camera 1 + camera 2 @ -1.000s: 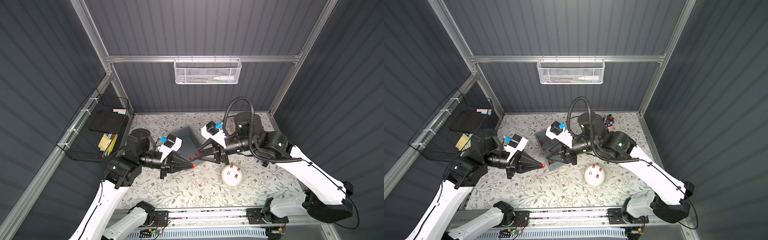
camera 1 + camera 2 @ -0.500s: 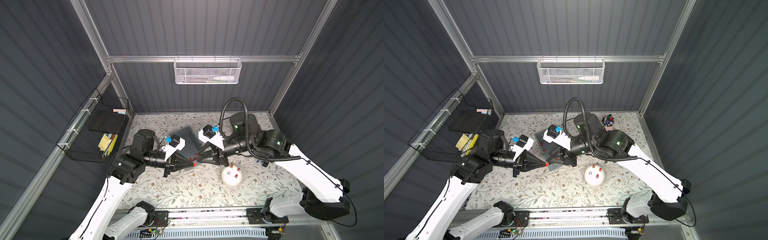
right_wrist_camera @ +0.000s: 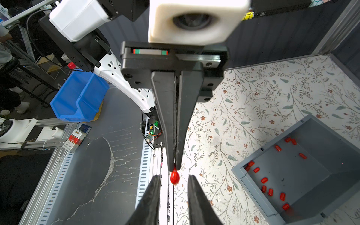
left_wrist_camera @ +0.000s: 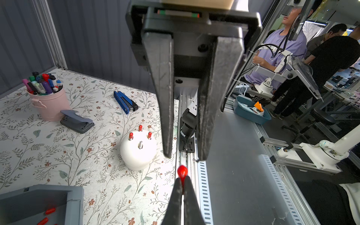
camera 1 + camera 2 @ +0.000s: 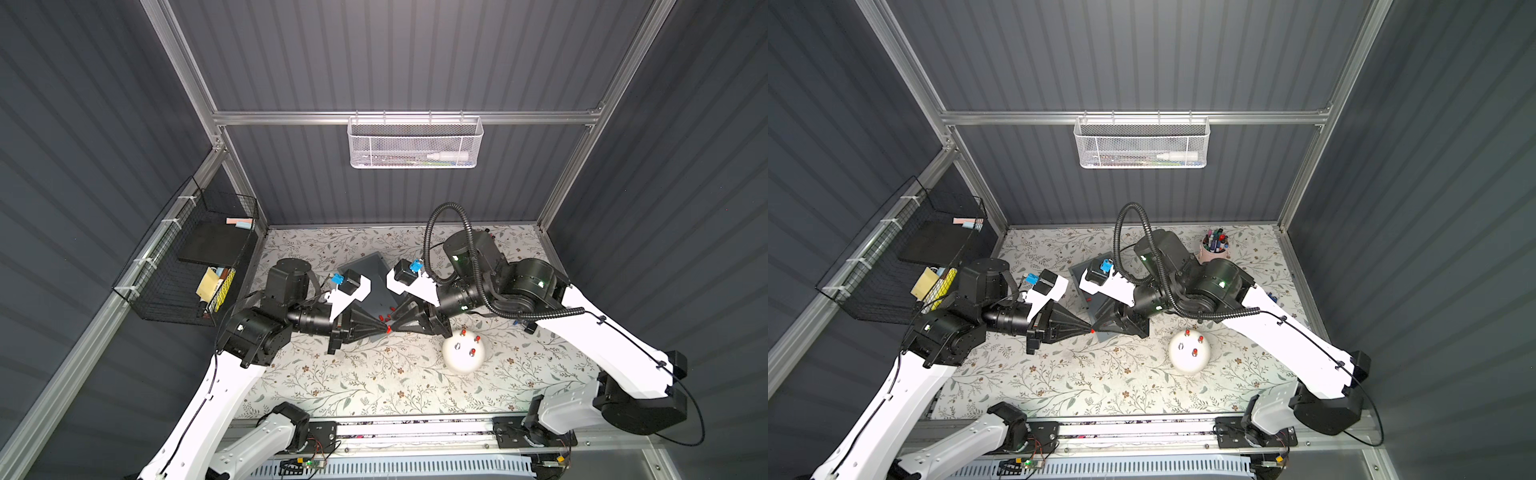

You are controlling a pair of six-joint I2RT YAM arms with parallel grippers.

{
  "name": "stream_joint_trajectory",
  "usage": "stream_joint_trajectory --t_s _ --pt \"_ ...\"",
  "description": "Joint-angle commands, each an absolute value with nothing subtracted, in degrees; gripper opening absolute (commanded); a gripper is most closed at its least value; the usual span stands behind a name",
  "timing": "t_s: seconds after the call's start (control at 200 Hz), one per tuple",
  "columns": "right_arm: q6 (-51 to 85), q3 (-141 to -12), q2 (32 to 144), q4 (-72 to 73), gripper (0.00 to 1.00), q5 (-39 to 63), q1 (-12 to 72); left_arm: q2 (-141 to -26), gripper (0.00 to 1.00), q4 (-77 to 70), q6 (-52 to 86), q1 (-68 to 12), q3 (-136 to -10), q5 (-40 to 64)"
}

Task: Cover the protruding screws with screw protection sleeves
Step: Pick up the screw protection sleeve from the storage box.

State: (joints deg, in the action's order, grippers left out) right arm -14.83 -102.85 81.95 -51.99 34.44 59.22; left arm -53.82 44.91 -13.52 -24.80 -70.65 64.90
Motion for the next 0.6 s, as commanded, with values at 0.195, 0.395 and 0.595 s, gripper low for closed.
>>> stream_joint_trajectory --t_s 0.195,0.395,0.595 --pt "-17.01 -104.81 82.86 -54.61 0.24 34.3 59.5 -54.14 0.0 45.18 -13.89 -25.14 -71.36 66.18" --pt "-17.38 -104.59 83.56 -55.36 0.25 33.31 59.51 -54.14 0.0 44.57 -13.3 -25.14 -71.28 66.86" --pt "-18.08 -104.73 83.67 -55.63 0.18 34.15 59.57 -54.64 0.0 44.45 -13.18 -25.14 -71.46 67.04"
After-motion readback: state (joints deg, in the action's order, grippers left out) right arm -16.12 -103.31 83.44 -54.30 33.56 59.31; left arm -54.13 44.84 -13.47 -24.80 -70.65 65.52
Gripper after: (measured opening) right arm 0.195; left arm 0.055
